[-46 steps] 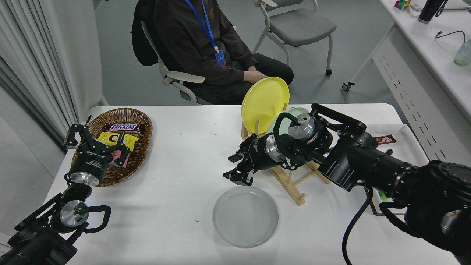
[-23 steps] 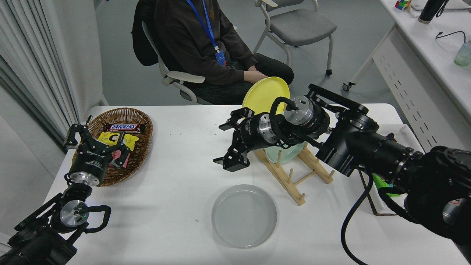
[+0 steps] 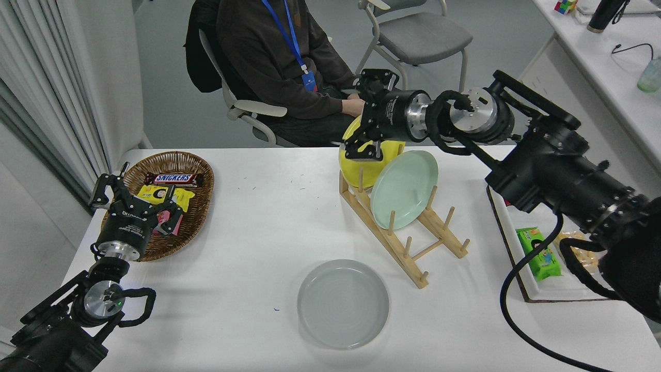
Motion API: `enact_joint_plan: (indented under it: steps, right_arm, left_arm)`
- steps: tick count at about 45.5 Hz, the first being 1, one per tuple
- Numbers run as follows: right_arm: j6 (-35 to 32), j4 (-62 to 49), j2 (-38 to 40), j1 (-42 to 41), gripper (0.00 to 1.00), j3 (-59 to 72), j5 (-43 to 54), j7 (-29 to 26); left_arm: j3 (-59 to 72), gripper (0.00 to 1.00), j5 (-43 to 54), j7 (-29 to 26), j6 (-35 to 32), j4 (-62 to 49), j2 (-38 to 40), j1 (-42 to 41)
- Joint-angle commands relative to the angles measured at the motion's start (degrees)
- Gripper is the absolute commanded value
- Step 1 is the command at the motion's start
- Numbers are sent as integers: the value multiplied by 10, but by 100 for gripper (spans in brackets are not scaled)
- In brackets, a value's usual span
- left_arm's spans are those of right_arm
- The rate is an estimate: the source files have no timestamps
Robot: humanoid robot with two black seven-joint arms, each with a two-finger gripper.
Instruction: Place the plate on the table
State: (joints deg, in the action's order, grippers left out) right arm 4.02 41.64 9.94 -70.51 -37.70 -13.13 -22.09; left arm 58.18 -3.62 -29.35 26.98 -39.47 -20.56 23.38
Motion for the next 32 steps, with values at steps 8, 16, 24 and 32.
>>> enact_joint_plan:
  steps: [8,16,24,32]
  right_arm:
    - [-36,-36,74,-1,99,-26,77,179]
    - [-106,-74,113,4,99,-25,77,243]
    - [-214,-125,126,12,99,-22,78,244]
    - [-284,-143,162,69,99,-23,77,253]
  left_arm:
    - [0,98,0,0,0,0,0,0]
    - [0,98,0,0,0,0,0,0]
    - [0,98,0,0,0,0,0,0]
    - [0,98,0,0,0,0,0,0]
